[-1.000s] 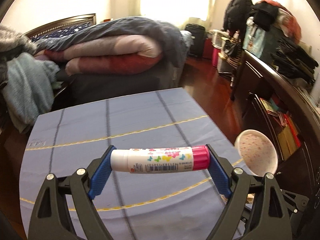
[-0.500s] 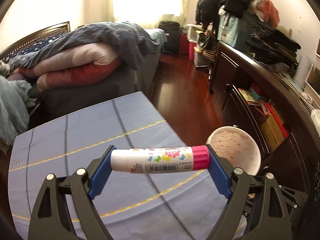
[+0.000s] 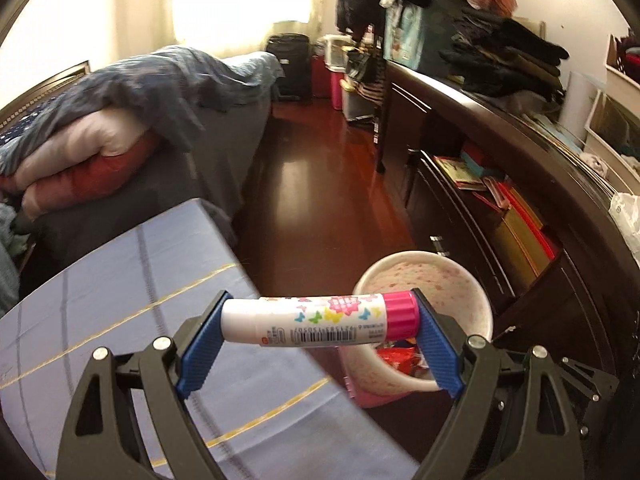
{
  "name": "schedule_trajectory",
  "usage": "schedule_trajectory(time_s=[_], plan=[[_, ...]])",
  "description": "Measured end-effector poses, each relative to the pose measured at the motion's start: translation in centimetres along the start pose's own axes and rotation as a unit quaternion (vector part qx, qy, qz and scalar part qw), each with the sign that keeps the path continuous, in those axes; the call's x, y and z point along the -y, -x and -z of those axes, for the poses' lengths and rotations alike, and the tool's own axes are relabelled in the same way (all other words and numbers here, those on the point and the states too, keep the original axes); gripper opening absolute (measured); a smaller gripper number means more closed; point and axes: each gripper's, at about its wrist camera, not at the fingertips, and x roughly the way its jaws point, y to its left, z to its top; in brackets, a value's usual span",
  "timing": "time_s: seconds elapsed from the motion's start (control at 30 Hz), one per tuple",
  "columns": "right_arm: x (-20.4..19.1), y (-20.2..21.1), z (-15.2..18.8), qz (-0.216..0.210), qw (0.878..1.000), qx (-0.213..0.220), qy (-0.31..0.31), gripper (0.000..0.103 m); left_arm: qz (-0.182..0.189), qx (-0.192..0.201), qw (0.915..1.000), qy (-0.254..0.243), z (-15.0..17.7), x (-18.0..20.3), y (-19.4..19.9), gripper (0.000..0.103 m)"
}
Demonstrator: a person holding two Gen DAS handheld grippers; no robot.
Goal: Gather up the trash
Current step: 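Carry the glue stick and brown paper over the pink bin, then open both grippers to drop the glue stick and paper into the bin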
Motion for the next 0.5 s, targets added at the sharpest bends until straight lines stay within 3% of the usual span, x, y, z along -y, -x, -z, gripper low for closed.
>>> schedule_trajectory(time_s=[0.33,0.5], plan=[[5.9,-4.8,-1.6,0.058,0.997,-0.014,-0.050,0.029,0.076,-0.056,0.9955,-0.007,-1.6,5.5,-7.7,0.087],[6.8,-6.0,-1.8,0.077,0.995,-0.007,-0.057,0.045,0.087,-0.066,0.9940,-0.006,-2.4,6.9,-10.0,0.088]])
